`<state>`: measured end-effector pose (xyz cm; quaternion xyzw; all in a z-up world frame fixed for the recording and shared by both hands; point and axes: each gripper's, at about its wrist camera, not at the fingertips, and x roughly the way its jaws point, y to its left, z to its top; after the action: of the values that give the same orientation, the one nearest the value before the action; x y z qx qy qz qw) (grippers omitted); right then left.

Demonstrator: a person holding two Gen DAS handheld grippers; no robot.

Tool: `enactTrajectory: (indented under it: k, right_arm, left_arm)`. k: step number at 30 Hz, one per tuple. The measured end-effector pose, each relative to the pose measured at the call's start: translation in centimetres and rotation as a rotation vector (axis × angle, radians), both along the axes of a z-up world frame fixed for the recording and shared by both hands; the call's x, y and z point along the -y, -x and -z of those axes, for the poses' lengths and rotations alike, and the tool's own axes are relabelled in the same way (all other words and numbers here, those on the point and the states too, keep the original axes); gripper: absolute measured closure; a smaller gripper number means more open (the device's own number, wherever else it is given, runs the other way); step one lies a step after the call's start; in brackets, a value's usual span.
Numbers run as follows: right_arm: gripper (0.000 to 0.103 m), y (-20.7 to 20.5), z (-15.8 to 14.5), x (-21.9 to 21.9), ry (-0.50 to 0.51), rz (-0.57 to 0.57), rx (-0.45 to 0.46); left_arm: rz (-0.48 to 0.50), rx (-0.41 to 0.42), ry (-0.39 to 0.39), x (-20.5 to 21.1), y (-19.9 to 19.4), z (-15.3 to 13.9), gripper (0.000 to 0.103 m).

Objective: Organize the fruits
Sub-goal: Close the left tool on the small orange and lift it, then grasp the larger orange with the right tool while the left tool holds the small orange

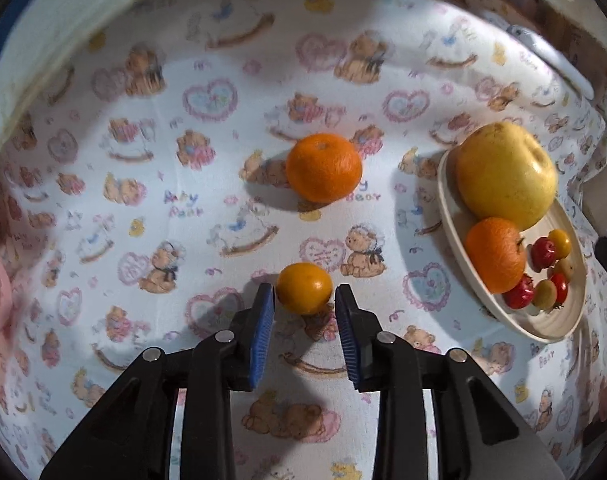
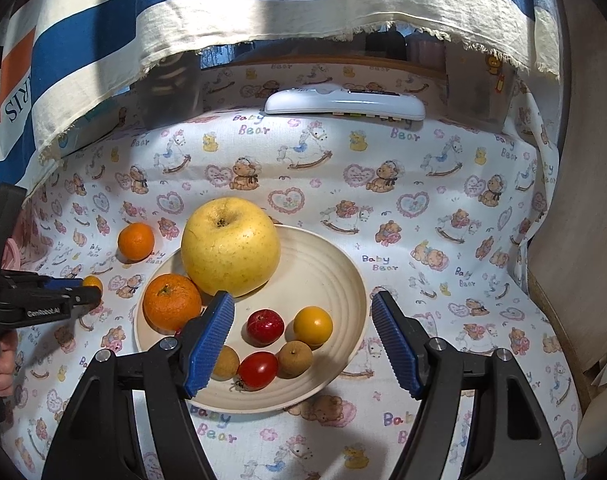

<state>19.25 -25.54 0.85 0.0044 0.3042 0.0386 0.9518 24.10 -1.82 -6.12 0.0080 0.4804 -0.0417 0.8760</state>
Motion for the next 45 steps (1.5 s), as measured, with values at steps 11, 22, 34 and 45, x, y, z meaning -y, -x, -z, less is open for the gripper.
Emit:
enactTrajectory:
  k: [11, 22, 34, 45]
  right_arm:
    - [0.03, 0.2, -0.3, 0.0, -0.009, -0.004, 0.006]
    - [0.03, 1.8, -3.3, -1.4, -0.036, -0.063, 0.074]
    - [0.034, -0.6, -6.9, -10.4, -0.068, -0.236, -0.002]
    - [0.034, -7.4, -3.0, -17.1, -0.035, -0.239, -0.179]
  left_arm:
    - [-0.013, 0.102, 0.022, -0.6, 0.9, -2.9, 0.076]
    - [-0.021, 0.246, 0.087, -2.6, 2.4, -6.9, 0.076]
    - [-0.142, 0.308, 0.174, -6.8, 2.0, -7.4, 0.076]
    - [-0.245, 0.29, 0.216, -10.0, 1.0, -6.1, 0.076]
